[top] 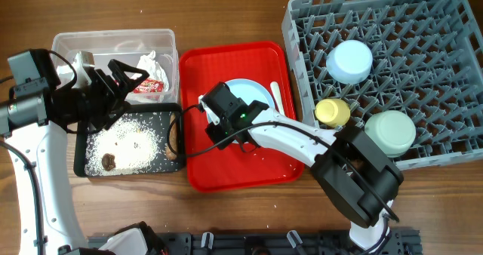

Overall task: Sort waste into correct bins and load items into the dishwasher rack
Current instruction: 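Grasp the blue plate rim with the right gripper and tilt it up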

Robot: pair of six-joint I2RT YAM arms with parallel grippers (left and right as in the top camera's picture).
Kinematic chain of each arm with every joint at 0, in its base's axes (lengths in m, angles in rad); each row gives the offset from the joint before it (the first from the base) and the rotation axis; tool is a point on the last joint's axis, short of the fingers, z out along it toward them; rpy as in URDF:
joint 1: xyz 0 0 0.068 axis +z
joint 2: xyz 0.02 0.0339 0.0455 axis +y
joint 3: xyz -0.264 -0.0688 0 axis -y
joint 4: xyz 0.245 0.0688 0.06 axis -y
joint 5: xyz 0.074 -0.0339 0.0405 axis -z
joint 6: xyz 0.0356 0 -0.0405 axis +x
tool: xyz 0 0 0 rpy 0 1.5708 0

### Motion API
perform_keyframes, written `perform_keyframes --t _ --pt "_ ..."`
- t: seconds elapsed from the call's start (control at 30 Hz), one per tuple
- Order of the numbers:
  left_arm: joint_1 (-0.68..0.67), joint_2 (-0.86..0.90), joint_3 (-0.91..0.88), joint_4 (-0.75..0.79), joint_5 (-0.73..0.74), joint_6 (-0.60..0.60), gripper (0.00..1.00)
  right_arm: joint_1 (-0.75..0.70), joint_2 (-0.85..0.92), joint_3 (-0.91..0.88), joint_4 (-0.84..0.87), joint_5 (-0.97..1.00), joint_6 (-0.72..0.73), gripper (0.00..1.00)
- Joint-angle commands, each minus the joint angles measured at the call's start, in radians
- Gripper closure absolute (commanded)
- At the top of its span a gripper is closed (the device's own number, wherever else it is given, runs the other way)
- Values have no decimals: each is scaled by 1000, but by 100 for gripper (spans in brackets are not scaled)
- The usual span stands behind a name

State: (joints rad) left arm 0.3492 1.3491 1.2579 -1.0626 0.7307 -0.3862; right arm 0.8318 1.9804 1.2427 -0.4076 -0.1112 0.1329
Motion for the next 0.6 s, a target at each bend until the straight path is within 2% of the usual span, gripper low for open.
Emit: perform_keyframes --t 0.0,0.03,0.3,0.47,0.57 --pt "6 -14 10 2 1 13 0 4 21 4 16 14 -5 83" --pt "6 -14 10 2 1 13 0 4 17 4 23 9 -24 96" --pt "6 -14 10 2 1 13 0 4 -119 15 34 6 -28 96" --pt "6 -14 10 2 1 13 0 -26 -314 16 30 -49 32 96" --pt "6 -14 10 2 1 13 0 -105 -459 16 6 -152 64 96"
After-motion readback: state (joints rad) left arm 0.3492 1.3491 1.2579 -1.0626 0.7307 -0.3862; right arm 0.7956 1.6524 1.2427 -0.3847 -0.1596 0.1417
